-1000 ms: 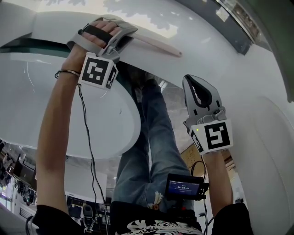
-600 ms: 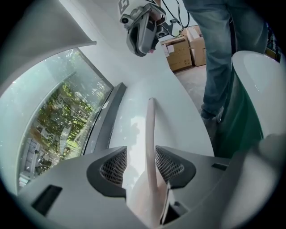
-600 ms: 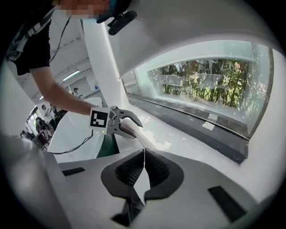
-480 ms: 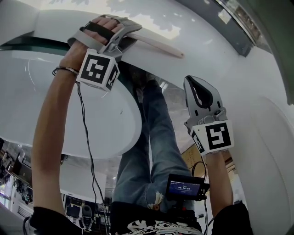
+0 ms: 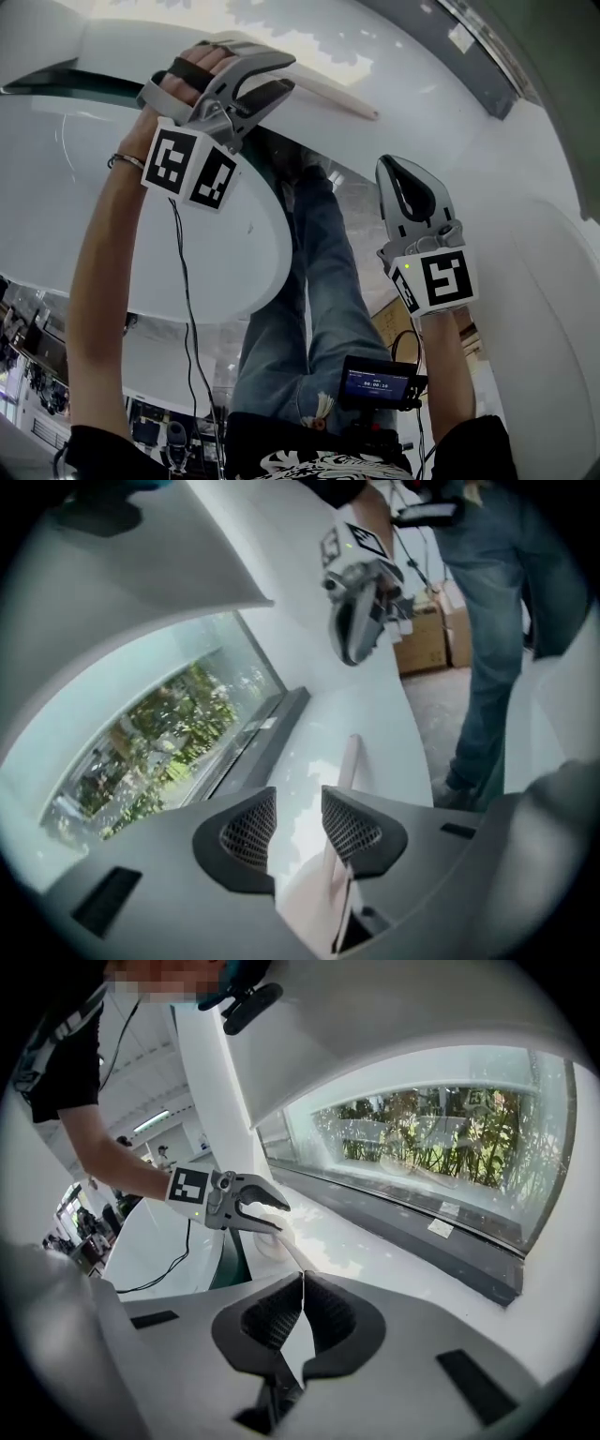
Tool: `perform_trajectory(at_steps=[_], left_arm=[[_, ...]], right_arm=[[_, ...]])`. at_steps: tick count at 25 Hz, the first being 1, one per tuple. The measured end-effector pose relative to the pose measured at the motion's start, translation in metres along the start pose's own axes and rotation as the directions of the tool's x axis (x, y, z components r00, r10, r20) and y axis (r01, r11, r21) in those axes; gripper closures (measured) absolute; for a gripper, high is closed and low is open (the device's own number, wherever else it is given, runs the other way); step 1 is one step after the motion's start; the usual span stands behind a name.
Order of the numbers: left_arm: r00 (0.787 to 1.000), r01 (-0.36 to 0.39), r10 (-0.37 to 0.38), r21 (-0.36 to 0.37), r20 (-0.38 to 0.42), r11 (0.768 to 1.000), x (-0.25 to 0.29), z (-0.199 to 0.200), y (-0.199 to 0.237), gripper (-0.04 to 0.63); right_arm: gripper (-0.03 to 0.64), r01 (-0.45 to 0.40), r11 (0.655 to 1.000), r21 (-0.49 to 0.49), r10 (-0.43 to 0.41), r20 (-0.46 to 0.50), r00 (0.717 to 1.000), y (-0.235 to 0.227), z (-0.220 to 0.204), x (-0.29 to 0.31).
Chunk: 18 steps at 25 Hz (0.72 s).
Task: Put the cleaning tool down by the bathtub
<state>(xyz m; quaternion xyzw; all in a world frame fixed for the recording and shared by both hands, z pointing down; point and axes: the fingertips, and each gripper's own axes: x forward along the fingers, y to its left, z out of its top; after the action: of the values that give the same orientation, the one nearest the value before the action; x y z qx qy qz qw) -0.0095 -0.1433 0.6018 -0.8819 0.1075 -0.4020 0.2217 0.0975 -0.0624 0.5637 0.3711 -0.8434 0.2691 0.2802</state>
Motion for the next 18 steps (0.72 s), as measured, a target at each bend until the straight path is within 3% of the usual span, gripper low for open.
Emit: perform_trajectory(at_steps=[1,2,3,7,10,14,18], left_arm=[[0.999,-0.036,0.037,-0.057,0.010,0.998,-0.004,0.003,0.006,0.463],[0.998,-0.065,0.065,-0.094,0.004,0.993,-0.006,0.004,0.011,0.547],[0.997,-0.079,0.078,-0.114,-0.012,0.990,-0.007,0.003,0.012,0.576],[0.996,-0.066,0.056,-0.157,-0.065,0.985,-0.003,-0.005,0.005,0.580],[0.994,-0.087,0.070,-0.228,-0.082,0.970,-0.003,-0.005,0.006,0.580],[0.988,-0.149,0.121,-0.400,-0.093,0.904,-0.010,-0.001,0.013,0.580],[0.975,-0.215,0.204,-0.569,-0.085,0.793,-0.026,0.013,0.023,0.580]], right_arm=[[0.589,-0.001,1.000,-0.002,0.001,0.003,1.000,0.000,0.001,0.000],[0.589,0.000,1.000,-0.005,0.000,0.004,1.000,0.000,0.001,0.000],[0.589,0.004,1.000,-0.012,-0.004,0.003,1.000,-0.001,0.001,0.000],[0.589,0.031,0.998,-0.050,-0.031,-0.010,0.999,-0.005,-0.002,-0.002],[0.589,0.037,0.998,-0.047,-0.038,-0.005,0.999,-0.008,-0.002,-0.004],[0.589,0.040,0.998,-0.047,-0.041,-0.015,0.999,-0.007,-0.002,-0.005],[0.589,0.013,0.998,-0.057,-0.014,-0.014,1.000,0.002,0.007,-0.005]])
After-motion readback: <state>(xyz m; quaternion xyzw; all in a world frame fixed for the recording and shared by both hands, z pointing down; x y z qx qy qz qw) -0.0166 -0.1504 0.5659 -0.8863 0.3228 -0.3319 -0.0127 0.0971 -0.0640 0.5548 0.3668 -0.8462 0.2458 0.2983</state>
